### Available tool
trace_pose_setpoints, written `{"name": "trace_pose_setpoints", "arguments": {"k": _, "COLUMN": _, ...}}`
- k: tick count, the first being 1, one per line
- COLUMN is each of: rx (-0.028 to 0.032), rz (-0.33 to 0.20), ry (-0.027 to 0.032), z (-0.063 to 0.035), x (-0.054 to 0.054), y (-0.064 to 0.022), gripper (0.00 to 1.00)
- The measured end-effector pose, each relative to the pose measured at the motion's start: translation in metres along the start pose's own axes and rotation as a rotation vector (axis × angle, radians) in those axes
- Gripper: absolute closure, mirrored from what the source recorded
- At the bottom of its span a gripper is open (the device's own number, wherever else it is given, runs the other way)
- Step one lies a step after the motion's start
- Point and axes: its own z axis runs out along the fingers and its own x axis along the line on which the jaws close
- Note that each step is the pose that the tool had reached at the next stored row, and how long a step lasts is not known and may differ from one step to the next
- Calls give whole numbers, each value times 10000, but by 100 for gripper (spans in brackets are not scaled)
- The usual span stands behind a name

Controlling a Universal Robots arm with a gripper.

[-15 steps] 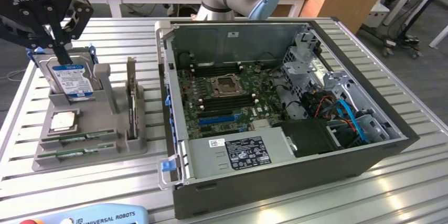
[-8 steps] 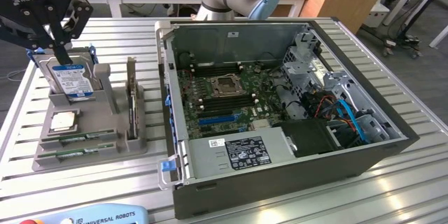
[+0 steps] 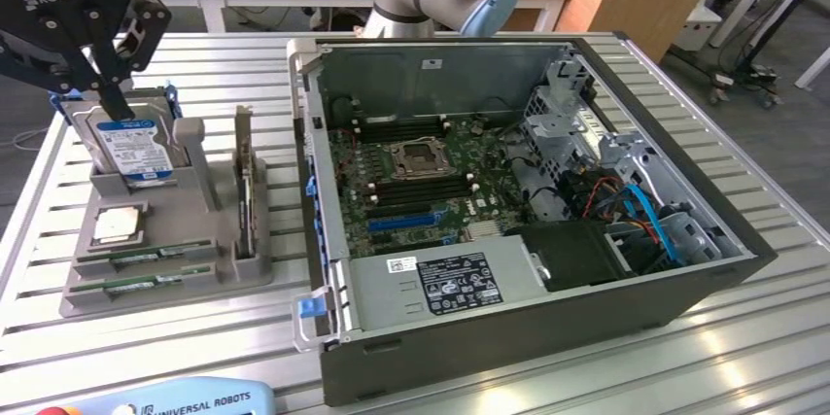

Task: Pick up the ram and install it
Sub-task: 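Pick up the ram and move it above insertion slot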

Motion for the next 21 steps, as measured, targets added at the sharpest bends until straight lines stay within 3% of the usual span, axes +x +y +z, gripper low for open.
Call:
{"name": "trace_pose_setpoints", "arguments": {"k": 8, "rx": 61, "rz": -691, "ry": 67, "z": 0, "x": 0, "y": 0, "gripper": 90}}
{"name": "trace_pose_setpoints", "arguments": {"k": 21, "rx": 324, "rz": -2146, "ry": 297, "z": 2, "x": 0, "y": 0, "gripper": 90}}
